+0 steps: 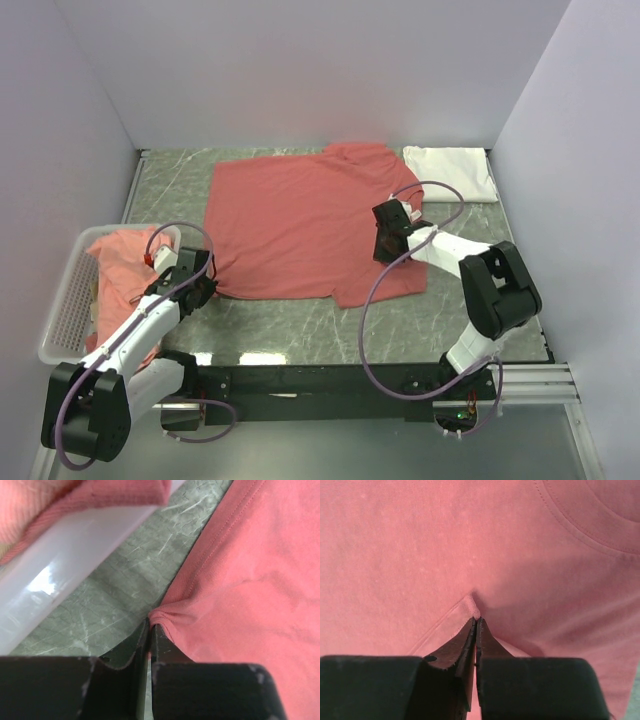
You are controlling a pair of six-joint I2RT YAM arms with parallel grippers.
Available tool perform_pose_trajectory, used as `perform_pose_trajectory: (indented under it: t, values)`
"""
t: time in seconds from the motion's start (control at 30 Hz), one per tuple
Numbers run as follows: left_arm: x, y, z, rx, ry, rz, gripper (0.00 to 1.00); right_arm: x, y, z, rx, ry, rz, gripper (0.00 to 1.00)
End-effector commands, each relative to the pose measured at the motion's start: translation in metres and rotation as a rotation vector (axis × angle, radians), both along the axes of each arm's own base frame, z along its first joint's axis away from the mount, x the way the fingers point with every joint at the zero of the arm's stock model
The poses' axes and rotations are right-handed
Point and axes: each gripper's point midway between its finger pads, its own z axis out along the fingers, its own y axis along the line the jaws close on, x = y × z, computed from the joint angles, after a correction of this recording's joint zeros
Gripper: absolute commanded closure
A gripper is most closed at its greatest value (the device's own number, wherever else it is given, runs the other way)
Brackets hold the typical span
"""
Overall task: Fold and stack the t-shirts
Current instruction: Flatten the tshirt out
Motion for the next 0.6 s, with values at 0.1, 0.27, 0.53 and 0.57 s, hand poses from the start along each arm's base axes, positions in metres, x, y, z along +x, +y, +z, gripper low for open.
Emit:
perform_pose_trajectory:
  t: [0.1,0.27,0.53,0.57]
  values:
    - [0.007,0.0,0.009,0.028,-0.002,-0.02,0.91,-0.002,-0.007,0.047,0.013,-0.114,-0.037,0.97]
    - [0.009,0.005,0.008,0.068,0.029,-0.016,0.89,-0.014,-0.017,0.077,0.032,-0.188,-0.055,0.98]
    - [0.016,-0.002,0.017,0.099,0.035,-0.052,0.69,-0.031,-0.044,0.106,0.036,-0.271,-0.122,0.99]
    - [0.016,-0.003,0.018,0.101,0.04,-0.056,0.68,-0.034,-0.05,0.11,0.03,-0.285,-0.136,0.99]
